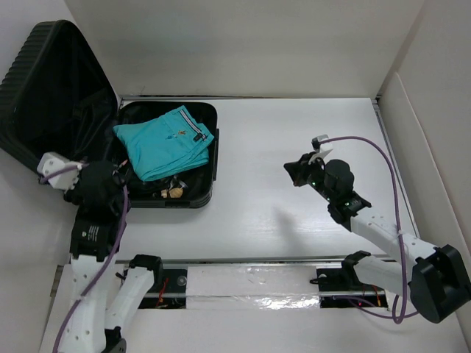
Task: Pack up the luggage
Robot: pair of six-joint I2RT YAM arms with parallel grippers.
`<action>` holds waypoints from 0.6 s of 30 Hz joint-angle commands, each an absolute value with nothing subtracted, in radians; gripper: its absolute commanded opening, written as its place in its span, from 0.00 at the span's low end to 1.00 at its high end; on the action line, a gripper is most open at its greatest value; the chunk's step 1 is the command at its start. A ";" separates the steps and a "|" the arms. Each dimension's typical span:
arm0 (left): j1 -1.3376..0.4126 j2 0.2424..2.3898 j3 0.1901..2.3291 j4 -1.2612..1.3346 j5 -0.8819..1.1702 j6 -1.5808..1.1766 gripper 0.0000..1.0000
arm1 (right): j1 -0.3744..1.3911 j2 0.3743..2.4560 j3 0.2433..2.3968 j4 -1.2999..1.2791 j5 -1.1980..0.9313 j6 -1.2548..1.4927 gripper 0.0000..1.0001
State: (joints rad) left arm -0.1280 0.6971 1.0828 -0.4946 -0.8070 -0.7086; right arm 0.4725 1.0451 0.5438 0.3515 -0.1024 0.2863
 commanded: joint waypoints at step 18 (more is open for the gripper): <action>0.321 1.095 1.242 -0.503 -1.008 -0.333 0.59 | 0.514 1.095 0.612 0.437 -0.206 0.218 0.38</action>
State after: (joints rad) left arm 0.3157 1.0760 1.1854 -0.5671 -1.0092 -0.4080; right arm 0.5022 1.1049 0.5701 0.3702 -0.1841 0.2382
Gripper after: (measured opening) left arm 0.589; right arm 0.379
